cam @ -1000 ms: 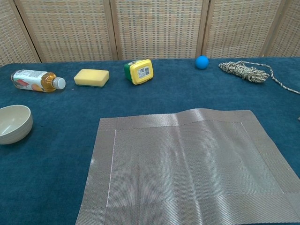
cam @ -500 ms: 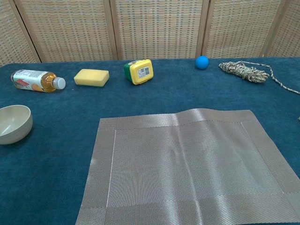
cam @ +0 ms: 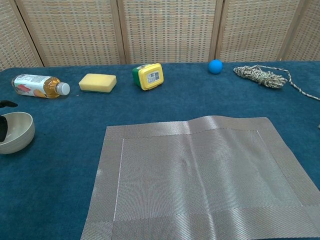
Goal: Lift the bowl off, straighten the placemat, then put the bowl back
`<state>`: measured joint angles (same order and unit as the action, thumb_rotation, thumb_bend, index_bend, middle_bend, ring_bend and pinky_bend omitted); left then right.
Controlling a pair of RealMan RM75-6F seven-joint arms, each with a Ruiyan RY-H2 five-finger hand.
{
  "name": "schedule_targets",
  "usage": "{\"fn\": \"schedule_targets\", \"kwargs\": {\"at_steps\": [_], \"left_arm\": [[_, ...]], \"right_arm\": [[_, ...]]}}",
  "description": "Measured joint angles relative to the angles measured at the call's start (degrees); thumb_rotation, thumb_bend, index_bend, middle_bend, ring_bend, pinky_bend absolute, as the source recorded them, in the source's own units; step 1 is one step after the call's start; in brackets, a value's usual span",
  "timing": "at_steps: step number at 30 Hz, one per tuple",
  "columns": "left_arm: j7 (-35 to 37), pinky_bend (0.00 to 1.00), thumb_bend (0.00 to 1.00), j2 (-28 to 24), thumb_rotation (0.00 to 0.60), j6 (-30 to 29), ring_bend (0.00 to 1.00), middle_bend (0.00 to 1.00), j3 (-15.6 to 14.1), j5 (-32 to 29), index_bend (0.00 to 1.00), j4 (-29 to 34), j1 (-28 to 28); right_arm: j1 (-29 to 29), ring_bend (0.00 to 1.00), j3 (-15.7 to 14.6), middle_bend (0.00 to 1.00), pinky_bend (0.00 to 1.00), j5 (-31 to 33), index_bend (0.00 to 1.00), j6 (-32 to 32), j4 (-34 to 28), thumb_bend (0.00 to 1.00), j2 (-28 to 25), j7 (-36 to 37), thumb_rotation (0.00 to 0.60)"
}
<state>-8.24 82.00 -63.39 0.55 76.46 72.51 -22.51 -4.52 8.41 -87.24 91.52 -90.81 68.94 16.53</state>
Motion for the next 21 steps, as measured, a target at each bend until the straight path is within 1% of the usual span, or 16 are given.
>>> {"fn": "schedule_targets", "kwargs": {"at_steps": [6, 11, 14, 17, 21], "left_arm": [[-1.10, 0.00, 0.29, 1.31, 0.600, 0.74, 0.00, 0.00, 0.31, -0.32, 0.56, -1.10, -0.32], [-1.20, 0.00, 0.40, 1.89, 0.600, 1.03, 0.00, 0.00, 0.49, -0.49, 0.59, -1.71, -0.34], [-1.01, 0.00, 0.47, 2.25, 0.600, 1.41, 0.00, 0.00, 0.58, -0.73, 0.63, -2.23, -0.33], [-0.70, 0.00, 0.49, 2.47, 0.600, 1.55, 0.00, 0.00, 0.62, -0.72, 0.65, -2.71, -0.26], [-0.59, 0.00, 0.49, 2.12, 0.600, 0.58, 0.00, 0.00, 0.61, 0.41, 0.65, -2.13, -0.20]], "right_arm": [[0.03, 0.00, -0.01, 0.00, 0.00, -0.11, 0.07, 0.13, -0.07, 0.26, -0.11, 0.20, 0.600], [0.03, 0.00, -0.04, 0.00, 0.00, -0.25, 0.07, 0.23, -0.11, 0.26, -0.12, 0.22, 0.600], [0.06, 0.00, -0.08, 0.00, 0.00, -0.35, 0.07, 0.34, -0.13, 0.26, -0.11, 0.28, 0.600], [0.09, 0.00, -0.06, 0.00, 0.00, -0.34, 0.07, 0.41, -0.16, 0.26, -0.16, 0.50, 0.600], [0.09, 0.00, -0.04, 0.00, 0.00, -0.32, 0.07, 0.44, -0.20, 0.26, -0.21, 0.59, 0.600]]}}
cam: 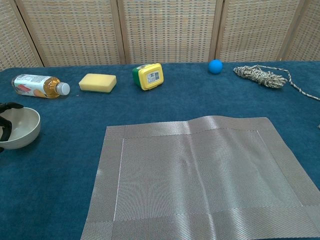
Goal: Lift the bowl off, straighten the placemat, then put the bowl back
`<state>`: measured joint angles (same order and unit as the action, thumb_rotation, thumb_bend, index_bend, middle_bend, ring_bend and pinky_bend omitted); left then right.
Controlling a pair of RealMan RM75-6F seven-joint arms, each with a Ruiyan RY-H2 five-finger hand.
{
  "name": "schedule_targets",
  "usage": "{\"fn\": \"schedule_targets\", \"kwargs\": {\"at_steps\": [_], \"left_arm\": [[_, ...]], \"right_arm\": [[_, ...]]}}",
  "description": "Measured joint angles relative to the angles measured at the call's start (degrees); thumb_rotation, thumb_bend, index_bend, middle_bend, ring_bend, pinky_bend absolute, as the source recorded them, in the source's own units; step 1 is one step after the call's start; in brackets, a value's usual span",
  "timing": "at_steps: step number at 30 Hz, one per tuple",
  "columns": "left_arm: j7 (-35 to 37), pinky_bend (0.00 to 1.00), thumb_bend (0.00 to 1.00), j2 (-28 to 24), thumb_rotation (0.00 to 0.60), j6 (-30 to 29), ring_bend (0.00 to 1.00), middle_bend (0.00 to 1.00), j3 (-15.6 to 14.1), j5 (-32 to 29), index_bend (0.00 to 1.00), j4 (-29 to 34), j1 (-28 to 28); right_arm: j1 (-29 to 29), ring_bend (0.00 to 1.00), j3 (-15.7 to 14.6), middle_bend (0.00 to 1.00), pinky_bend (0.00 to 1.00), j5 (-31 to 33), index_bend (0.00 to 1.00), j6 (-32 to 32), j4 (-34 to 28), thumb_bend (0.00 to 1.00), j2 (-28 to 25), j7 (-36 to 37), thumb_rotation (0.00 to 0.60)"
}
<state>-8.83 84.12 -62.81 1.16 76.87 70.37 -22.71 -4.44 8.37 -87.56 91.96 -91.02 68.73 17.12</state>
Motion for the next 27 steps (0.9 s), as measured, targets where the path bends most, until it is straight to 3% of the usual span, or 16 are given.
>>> {"fn": "schedule_targets", "kwargs": {"at_steps": [10, 18, 27], "left_arm": [[-2.12, 0.00, 0.49, -3.15, 0.600, -3.50, 0.00, 0.00, 1.09, 3.85, 0.65, 8.54, -1.08], [-7.84, 0.00, 0.49, -4.24, 0.600, -2.71, 0.00, 0.00, 3.26, 5.76, 0.63, 17.12, -4.79], [-20.74, 0.00, 0.49, 3.27, 0.600, 4.16, 0.00, 0.00, 6.48, 2.84, 0.63, 22.49, -12.86]], "right_arm": [[0.08, 0.00, 0.18, 0.00, 0.00, 0.32, 0.07, 0.08, -0.03, 0.26, -0.25, 0.56, 0.600], [0.10, 0.00, 0.57, 0.00, 0.00, 1.11, 0.07, -0.11, 0.10, 0.26, -0.63, 1.64, 0.600], [0.21, 0.00, 1.74, 0.00, 0.00, 3.38, 0.07, -0.77, 0.80, 0.26, -1.53, 4.70, 0.600]]}}
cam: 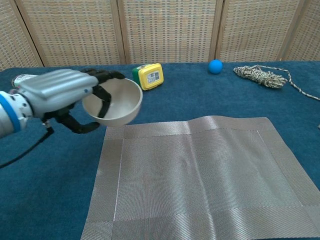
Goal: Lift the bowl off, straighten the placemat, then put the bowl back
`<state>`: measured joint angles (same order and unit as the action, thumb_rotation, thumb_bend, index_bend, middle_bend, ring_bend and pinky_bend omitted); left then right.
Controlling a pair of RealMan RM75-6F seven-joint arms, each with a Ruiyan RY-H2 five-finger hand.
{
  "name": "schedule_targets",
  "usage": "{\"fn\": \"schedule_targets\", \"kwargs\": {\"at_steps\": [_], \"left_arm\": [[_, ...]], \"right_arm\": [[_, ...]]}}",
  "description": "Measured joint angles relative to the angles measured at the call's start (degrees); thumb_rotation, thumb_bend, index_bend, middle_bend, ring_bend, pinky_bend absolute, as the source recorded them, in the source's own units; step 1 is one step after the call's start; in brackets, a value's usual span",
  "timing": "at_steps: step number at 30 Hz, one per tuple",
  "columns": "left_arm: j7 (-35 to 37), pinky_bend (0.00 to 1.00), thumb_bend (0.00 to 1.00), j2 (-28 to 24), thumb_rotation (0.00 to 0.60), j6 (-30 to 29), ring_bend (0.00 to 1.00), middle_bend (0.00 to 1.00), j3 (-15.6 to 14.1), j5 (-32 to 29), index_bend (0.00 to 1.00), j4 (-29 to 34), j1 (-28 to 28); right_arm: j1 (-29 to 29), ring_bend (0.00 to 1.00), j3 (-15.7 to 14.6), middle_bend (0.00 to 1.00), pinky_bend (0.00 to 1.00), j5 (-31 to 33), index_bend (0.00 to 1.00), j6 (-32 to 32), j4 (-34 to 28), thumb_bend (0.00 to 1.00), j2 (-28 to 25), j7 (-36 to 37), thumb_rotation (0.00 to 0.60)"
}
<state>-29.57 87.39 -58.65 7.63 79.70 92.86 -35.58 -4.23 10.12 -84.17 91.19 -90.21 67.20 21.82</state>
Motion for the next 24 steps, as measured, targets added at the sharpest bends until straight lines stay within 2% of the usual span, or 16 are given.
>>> {"fn": "schedule_targets", "kwargs": {"at_steps": [10, 21, 24], "left_arm": [[-9.93, 0.00, 0.48, 11.81, 0.600, 5.30, 0.00, 0.00, 1.71, -7.19, 0.61, -2.38, -7.36], [-14.69, 0.00, 0.45, 17.62, 0.600, 7.68, 0.00, 0.00, 1.77, -13.94, 0.57, -5.74, -11.84], [-14.98, 0.00, 0.36, 18.12, 0.600, 7.61, 0.00, 0.00, 1.59, -14.73, 0.51, -5.77, -12.26]], "right_arm": [[0.06, 0.00, 0.87, 0.00, 0.00, 1.66, 0.07, -1.22, 0.73, 0.26, -0.99, 3.48, 0.600], [0.08, 0.00, 1.31, 0.00, 0.00, 2.38, 0.07, -1.76, 1.10, 0.26, -1.20, 4.48, 0.600], [0.09, 0.00, 1.33, 0.00, 0.00, 2.36, 0.07, -1.78, 1.09, 0.26, -1.21, 4.53, 0.600]]}}
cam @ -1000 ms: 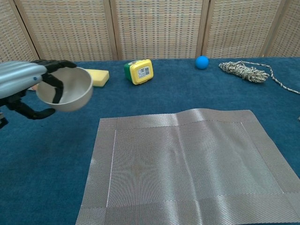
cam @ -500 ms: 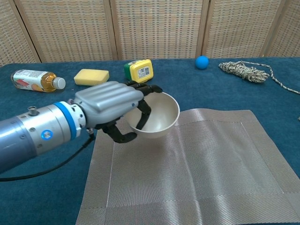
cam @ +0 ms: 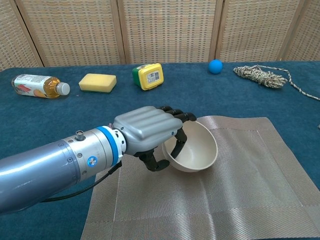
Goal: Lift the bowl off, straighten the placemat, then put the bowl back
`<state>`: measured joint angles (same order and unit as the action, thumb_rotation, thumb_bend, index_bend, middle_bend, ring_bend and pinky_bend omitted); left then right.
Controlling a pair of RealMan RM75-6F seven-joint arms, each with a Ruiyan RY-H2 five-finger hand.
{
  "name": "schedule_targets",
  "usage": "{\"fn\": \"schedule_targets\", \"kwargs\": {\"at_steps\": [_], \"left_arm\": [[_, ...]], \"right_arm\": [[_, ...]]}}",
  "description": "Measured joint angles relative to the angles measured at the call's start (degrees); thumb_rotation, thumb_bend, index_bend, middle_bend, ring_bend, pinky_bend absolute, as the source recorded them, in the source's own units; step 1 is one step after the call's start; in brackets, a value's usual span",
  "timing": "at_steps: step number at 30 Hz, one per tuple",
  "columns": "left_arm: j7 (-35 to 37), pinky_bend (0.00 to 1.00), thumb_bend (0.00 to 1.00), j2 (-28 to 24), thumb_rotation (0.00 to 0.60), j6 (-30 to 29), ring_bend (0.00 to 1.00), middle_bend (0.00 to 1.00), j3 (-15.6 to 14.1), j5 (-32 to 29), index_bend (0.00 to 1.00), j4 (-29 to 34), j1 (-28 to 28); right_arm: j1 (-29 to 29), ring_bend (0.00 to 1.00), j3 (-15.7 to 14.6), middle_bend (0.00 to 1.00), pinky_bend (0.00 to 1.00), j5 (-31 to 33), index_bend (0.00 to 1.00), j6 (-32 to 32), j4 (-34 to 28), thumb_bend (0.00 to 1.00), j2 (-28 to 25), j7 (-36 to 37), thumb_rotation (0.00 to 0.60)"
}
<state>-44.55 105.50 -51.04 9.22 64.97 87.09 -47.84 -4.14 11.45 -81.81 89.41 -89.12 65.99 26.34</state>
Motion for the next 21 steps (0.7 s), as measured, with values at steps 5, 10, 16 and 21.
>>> {"fn": "schedule_targets", "kwargs": {"at_steps": [5, 10, 16, 21], "left_arm": [[-0.78, 0.00, 0.20, -0.20, 0.600, -0.42, 0.00, 0.00, -0.78, -1.17, 0.19, 0.51, -0.46], [-1.43, 0.00, 0.19, -2.79, 0.600, -1.00, 0.00, 0.00, -1.31, -3.01, 0.11, 3.24, -0.39], [-0.61, 0.00, 0.19, -8.72, 0.600, -5.82, 0.00, 0.00, -2.57, -1.54, 0.09, 9.56, 1.79], [2.20, 0.00, 0.19, -14.79, 0.600, -11.16, 0.00, 0.00, -4.17, 0.63, 0.09, 13.94, 5.64]], "right_arm": [[0.06, 0.00, 0.13, 0.00, 0.00, 0.01, 0.07, 0.14, 0.03, 0.26, -0.02, 0.14, 0.600], [0.12, 0.00, 0.14, 0.00, 0.00, -0.38, 0.07, 0.57, 0.17, 0.26, 0.16, -0.03, 0.600], [0.30, 0.00, 0.09, 0.00, 0.00, -0.71, 0.07, 1.08, -0.01, 0.26, 0.18, -0.68, 0.600], [0.42, 0.00, -0.08, 0.00, 0.00, -0.92, 0.07, 1.26, -0.31, 0.26, 0.04, -1.90, 0.600]]}}
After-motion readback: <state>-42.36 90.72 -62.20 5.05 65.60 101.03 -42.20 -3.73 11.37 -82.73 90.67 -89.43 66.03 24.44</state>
